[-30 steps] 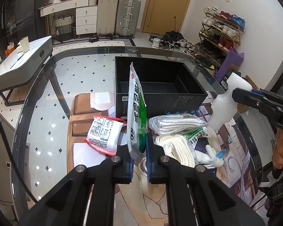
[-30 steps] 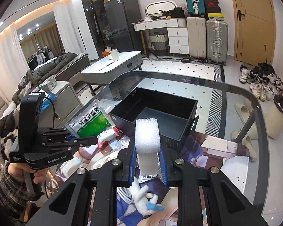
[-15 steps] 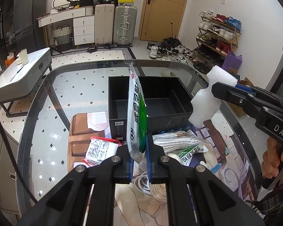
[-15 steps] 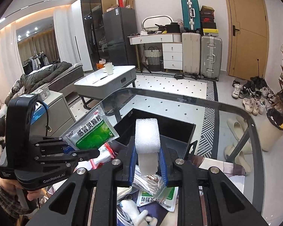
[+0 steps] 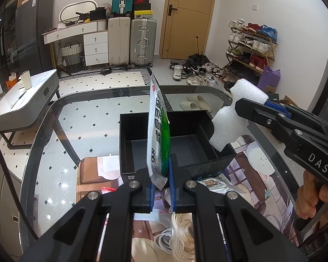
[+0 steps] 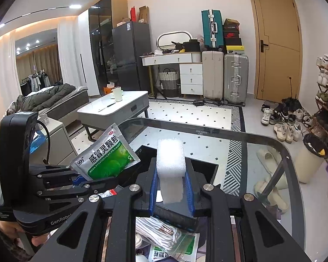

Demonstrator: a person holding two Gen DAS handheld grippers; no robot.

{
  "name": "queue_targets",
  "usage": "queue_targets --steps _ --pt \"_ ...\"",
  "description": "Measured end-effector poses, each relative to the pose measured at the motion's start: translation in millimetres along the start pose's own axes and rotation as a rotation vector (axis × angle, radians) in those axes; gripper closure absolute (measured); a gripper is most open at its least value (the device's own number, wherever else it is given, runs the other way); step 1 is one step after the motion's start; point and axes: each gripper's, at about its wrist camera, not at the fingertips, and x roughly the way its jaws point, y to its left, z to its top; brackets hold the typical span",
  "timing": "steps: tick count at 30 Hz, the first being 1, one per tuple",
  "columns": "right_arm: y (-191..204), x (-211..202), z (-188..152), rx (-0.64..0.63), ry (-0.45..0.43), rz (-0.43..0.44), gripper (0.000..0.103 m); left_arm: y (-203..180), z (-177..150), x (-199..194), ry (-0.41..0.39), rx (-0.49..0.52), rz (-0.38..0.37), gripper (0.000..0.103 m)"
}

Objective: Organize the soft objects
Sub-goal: 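Carry the green packet with the left gripper while the right gripper carries the foam block over the black box, then open the left gripper to drop the packet while the right gripper releases the foam block into the box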

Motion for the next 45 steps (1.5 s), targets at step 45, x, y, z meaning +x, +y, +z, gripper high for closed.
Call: queue_targets --steps 45 --pt "-24.0 98.0 -10.2 0.009 0.138 -0.001 0.081 1.9 7.3 71.3 0.05 0.045 0.007 0.094"
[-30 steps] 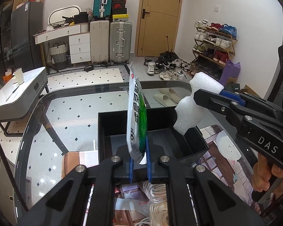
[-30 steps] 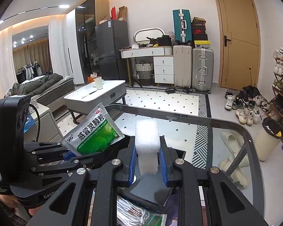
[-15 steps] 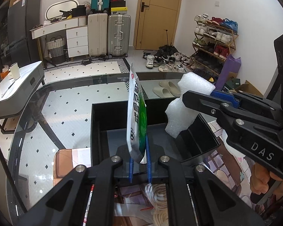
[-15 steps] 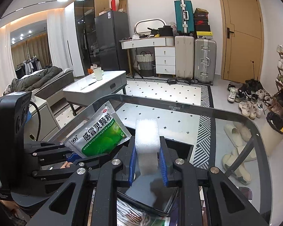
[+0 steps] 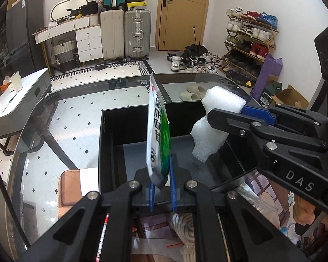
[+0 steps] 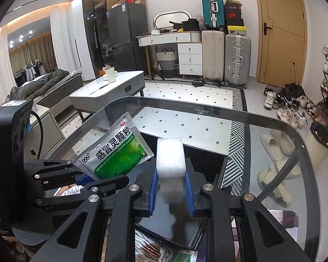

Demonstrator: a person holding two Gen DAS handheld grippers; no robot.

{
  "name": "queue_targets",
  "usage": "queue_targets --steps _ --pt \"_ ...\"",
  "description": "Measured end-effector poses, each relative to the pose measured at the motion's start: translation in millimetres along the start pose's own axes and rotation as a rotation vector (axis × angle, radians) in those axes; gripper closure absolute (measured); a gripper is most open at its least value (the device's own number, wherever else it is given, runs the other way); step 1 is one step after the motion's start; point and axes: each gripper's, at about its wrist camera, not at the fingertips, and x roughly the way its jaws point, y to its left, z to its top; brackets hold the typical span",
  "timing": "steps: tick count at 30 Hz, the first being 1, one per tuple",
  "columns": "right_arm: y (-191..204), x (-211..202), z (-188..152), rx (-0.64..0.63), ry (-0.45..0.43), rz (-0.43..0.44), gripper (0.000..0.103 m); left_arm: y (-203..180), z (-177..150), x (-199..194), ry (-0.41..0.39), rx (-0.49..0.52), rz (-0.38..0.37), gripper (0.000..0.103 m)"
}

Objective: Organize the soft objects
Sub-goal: 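Open the left gripper to drop the packet while the right gripper releases the foam block into the box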

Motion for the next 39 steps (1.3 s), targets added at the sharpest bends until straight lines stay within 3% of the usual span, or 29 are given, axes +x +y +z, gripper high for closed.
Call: queue_targets --steps 5,7,8,9,11,17,20,22,25,27,39 --pt "-2.8 2.1 -0.8 0.005 0.017 0.004 0.08 -1.7 0.2 -0.9 0.004 0.01 0.018 0.088" --pt "-2.7 2.0 -0.5 0.006 0.019 0.003 0.076 -2.8 0.1 -2.6 -0.004 0.009 0.026 0.061" --pt "-2.9 2.2 -0.1 0.004 0.022 0.001 0.069 -1.3 0.0 -4.2 -0.011 0.003 0.02 0.055" --pt "-2.8 1.8 -0.1 0.0 0.02 -0.002 0.061 -0.3 -0.3 -5.6 -0.017 0.001 0.012 0.054" --pt "-1.5 -0.3 -0.5 -0.011 0.01 -0.009 0.054 -0.5 -0.7 -7.6 -0.018 0.009 0.014 0.055" --pt "0.1 -13.1 -1.4 -0.015 -0.019 -0.021 0.042 -2.2 -2.9 -15.6 -0.021 0.01 0.016 0.053" --pt "-0.1 -22.5 -1.7 -0.009 -0.038 -0.025 0.033 0.2 -4.5 -25.1 -0.049 -0.008 0.019 0.045" --pt "0.8 -29.4 -2.6 -0.01 -0.05 -0.031 0.032 2.6 -7.3 -33.0 -0.069 -0.013 0.025 0.023" --pt "0.4 -42.5 -6.1 -0.006 -0.078 -0.027 0.027 3.8 -11.1 -46.0 -0.107 -0.008 0.032 0.016" --pt "-1.8 -49.8 -7.5 -0.006 -0.087 -0.021 0.019 5.0 -13.9 -52.4 -0.113 -0.011 0.036 0.012" --pt "2.1 -88.6 -30.4 0.017 -0.117 -0.023 0.007 7.9 -46.5 -77.2 -0.117 -0.032 0.035 0.004"
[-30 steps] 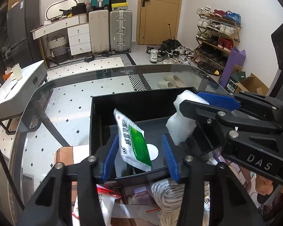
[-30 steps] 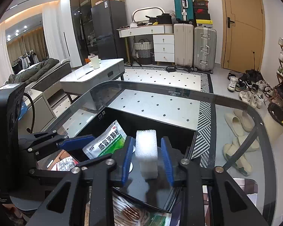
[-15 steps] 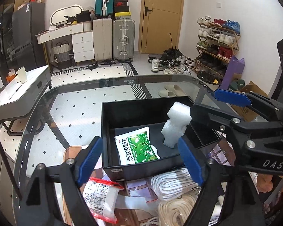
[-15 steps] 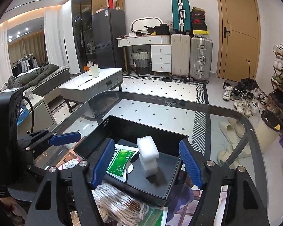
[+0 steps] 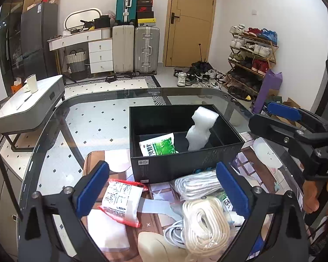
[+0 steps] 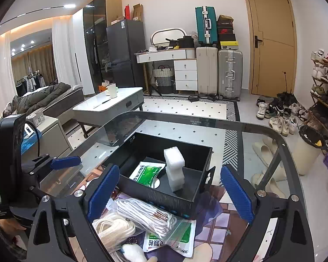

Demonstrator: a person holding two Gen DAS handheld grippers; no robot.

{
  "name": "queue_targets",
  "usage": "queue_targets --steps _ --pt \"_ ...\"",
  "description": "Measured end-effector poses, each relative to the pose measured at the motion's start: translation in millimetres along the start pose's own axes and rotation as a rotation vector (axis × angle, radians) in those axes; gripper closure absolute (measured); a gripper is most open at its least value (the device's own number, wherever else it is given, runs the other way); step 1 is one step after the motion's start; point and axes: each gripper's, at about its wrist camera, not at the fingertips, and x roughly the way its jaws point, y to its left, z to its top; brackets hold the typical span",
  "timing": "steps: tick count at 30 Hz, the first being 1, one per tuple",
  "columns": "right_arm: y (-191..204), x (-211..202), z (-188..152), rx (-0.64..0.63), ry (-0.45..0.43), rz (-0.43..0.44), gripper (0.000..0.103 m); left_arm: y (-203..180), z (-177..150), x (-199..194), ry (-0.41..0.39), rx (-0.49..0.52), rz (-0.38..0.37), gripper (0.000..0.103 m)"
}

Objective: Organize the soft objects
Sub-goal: 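Open the left gripper to drop the packet while the right gripper releases the foam block into the box, then withdraw both open grippers from the box back over the table items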

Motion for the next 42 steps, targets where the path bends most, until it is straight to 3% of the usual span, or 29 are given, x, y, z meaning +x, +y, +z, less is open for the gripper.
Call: queue_targets --steps 4,17,22,32,42 --pt "0.6 -12.7 -10.6 0.007 -0.003 0.007 0.005 -3.5 -11.5 -6.7 0.013 0.001 -0.004 0.0" --pt "-7.3 -55.6 -55.3 0.076 -0.048 -0.049 0.004 -20.7 -42.7 -22.0 -0.026 0.02 0.008 0.0" --pt "-7.9 -71.3 -64.6 0.107 -0.056 -0.033 0.004 -28.7 -51.1 -30.9 -0.036 0.029 0.003 0.0" --pt "16.5 -122.7 -75.1 0.087 -0.096 -0.038 0.004 -34.3 -64.7 -60.5 -0.08 0.019 0.001 0.0" --pt "25.3 -160.2 -114.0 0.101 -0.087 -0.088 0.004 -38.7 -88.9 -76.3 -0.101 0.03 0.016 0.0"
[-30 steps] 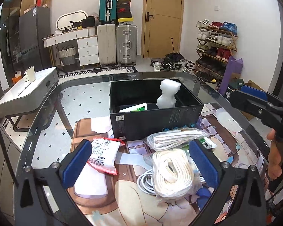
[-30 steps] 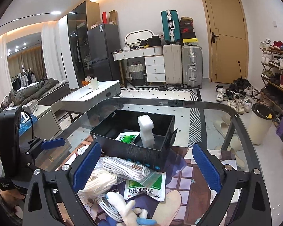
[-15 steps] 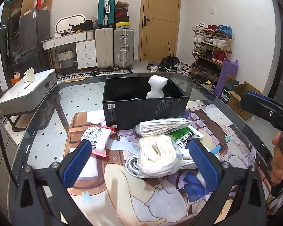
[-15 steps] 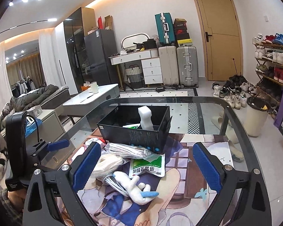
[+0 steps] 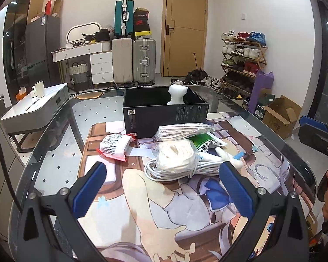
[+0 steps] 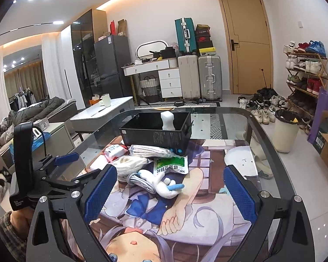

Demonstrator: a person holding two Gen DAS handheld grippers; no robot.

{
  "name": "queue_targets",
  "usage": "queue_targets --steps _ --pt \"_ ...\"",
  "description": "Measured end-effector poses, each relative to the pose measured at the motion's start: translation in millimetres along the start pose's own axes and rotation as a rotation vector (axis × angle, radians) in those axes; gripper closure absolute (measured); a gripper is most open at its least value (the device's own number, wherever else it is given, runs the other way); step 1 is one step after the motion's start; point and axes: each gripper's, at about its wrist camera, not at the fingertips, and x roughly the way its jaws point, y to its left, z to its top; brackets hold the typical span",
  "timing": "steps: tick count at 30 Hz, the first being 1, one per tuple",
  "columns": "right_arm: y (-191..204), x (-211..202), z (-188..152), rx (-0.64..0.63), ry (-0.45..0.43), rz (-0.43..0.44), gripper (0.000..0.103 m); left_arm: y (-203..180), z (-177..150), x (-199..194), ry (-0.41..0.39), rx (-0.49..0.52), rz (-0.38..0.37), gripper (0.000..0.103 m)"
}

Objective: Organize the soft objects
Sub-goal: 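Withdraw both open grippers from the box back over the table items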

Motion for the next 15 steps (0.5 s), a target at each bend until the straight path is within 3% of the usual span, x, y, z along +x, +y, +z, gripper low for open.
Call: queue_targets --steps 5,15 --pt "-6.9 -2.7 -12.6 -0.005 0.01 -0.021 0.004 0.1 -3.7 0.8 -0.003 -0.009 0.011 0.0" --pt "-15.4 35.1 -18.8 -0.058 0.077 -0.038 0.004 -3.9 -3.4 20.0 0.02 0.022 0.024 0.0"
